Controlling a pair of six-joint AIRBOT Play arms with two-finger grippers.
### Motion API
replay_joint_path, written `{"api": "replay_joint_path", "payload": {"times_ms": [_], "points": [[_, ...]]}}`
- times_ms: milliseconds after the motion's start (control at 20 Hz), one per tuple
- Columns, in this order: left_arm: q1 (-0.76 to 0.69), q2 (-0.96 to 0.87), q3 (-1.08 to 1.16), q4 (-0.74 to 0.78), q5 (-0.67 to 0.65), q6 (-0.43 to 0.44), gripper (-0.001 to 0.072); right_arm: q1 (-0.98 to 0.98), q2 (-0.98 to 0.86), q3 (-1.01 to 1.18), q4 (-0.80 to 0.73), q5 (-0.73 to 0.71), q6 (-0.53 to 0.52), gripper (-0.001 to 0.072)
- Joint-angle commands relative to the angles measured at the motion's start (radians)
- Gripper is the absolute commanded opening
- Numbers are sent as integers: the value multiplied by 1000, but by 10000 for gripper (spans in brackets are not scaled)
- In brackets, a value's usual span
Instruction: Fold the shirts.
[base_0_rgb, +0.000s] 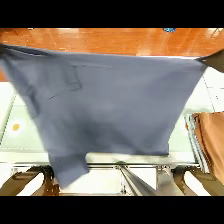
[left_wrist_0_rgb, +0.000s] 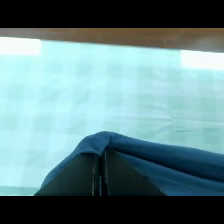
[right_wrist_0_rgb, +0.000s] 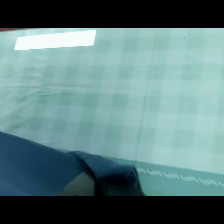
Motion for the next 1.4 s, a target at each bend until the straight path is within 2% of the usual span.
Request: {"api": "replay_joint_path", "payload": {"times_ms": [0,150,250,350,450,600,700,900,1050,1200,1350], "points": [[0,-268,-36,-105,187,-22,20,0,-249,-45,137,-164,-106,21],[0,-489,-2,-220,301,-22,20,1,-477,-37,254,-328,-183,21],[-1,-631,64,-287,361,-45,20,0,-619,21,283,-410,-194,21],[0,-764,162,-327,341,-81,20,1,-768,134,320,-391,-172,21],[0,-867,264,-356,301,-81,20,8,-894,260,322,-345,-124,21],[3,-953,383,-390,200,-79,20,8,-992,369,320,-310,-80,21],[16,-951,413,-391,126,-24,21,-3,-995,377,320,-279,-79,21],[87,-932,480,-394,-190,136,20,-64,-988,377,306,-22,-109,21],[133,-929,467,-404,-401,196,20,-96,-989,377,195,124,-100,22],[130,-933,372,-404,-399,205,20,-72,-990,361,23,178,-70,21],[122,-954,294,-404,-394,205,20,-44,-990,297,-5,150,-70,22]]}}
